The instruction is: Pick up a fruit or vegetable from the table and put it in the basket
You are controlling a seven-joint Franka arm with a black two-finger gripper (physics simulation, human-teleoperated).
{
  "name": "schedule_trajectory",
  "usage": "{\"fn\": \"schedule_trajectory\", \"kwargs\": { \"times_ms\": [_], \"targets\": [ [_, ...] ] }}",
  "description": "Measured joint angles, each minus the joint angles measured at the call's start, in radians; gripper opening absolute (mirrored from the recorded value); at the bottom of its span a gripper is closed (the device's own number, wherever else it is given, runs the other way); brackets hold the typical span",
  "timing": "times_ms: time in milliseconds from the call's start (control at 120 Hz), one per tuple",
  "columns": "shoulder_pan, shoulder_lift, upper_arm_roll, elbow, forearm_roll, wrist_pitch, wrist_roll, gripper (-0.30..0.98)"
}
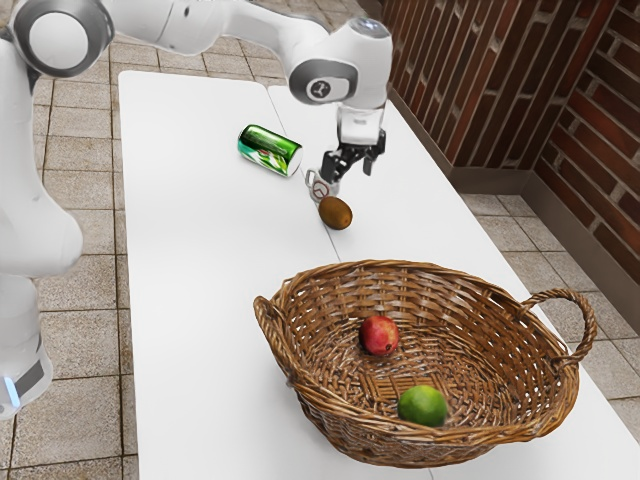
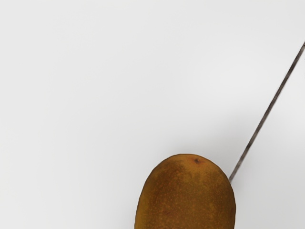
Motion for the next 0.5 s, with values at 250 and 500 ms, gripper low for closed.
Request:
{"fn": "schedule_trajectory", "kwargs": {
  "times_ms": [250,500],
  "targets": [
    [-0.114,-0.039,0.1,-0.002,0.024,0.001,0.039,0.69],
    [-0.243,-0.082,0.21,0.073,0.068,-0.086,0.054,0.69]
  ]
}}
